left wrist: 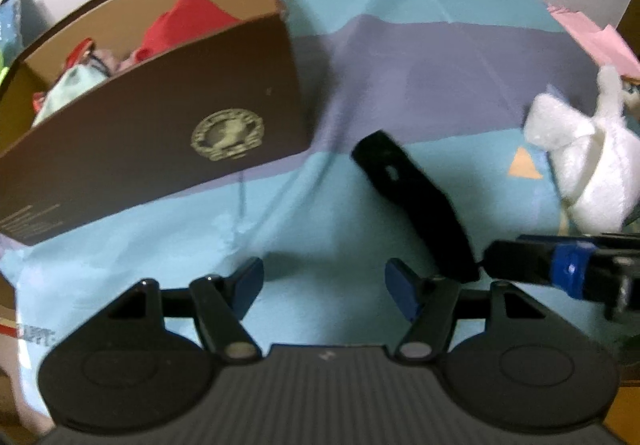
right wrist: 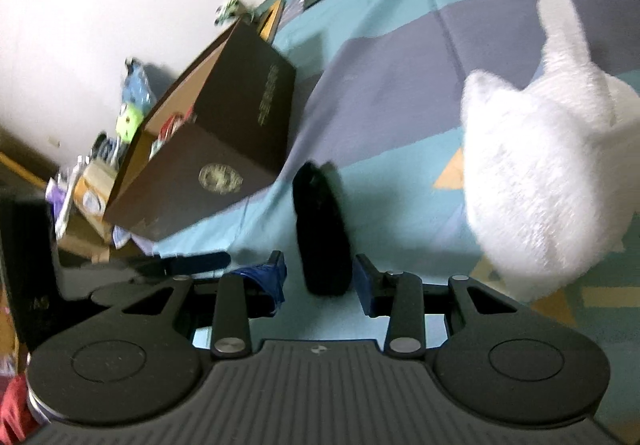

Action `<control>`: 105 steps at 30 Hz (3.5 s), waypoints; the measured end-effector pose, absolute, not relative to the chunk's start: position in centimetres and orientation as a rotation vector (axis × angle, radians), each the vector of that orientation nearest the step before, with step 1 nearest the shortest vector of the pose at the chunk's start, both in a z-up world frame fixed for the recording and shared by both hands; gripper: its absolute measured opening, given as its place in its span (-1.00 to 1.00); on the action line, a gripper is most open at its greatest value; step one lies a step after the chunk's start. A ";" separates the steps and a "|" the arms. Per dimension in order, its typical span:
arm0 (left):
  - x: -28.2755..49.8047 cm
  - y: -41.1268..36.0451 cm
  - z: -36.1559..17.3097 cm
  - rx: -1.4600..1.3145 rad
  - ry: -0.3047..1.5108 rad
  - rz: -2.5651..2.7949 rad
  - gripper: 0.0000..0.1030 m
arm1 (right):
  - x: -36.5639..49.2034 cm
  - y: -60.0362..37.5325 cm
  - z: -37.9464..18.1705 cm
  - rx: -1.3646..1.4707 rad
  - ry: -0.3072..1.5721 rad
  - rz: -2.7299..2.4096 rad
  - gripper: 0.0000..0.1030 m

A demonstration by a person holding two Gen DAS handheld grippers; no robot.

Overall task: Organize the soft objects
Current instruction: 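Reach the right gripper to the black cloth on the bed and grasp it, then lift the black cloth and carry it over the box with the right gripper, then lower the black cloth into the box and open the right gripper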

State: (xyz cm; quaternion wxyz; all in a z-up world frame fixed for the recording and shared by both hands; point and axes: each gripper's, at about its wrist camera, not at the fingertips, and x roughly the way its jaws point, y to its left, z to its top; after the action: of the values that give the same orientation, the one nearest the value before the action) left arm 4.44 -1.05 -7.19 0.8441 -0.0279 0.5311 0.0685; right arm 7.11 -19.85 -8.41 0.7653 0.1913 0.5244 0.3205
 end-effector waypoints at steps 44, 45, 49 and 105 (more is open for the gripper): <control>5.8 -4.9 -8.6 -0.100 0.980 -0.247 -0.68 | 10.6 -19.7 -11.3 0.569 1.252 0.695 -0.82; 5.7 -4.9 -8.5 -0.099 0.979 -0.253 -0.68 | 10.5 -19.7 -11.3 0.573 1.255 0.698 -0.82; 5.0 -4.6 -8.2 -0.100 0.968 -0.272 -0.69 | 10.2 -19.5 -11.3 0.597 1.269 0.703 -0.81; 5.9 22.0 -1.5 -0.131 0.807 -0.064 0.02 | 13.1 4.7 -4.0 0.401 0.967 0.689 -0.67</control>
State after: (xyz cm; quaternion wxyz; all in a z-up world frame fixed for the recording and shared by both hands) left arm 5.87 22.00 -1.46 0.9172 -0.0638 0.3921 -0.0311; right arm 13.11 4.69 -4.02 0.8101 0.1875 0.4523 0.3226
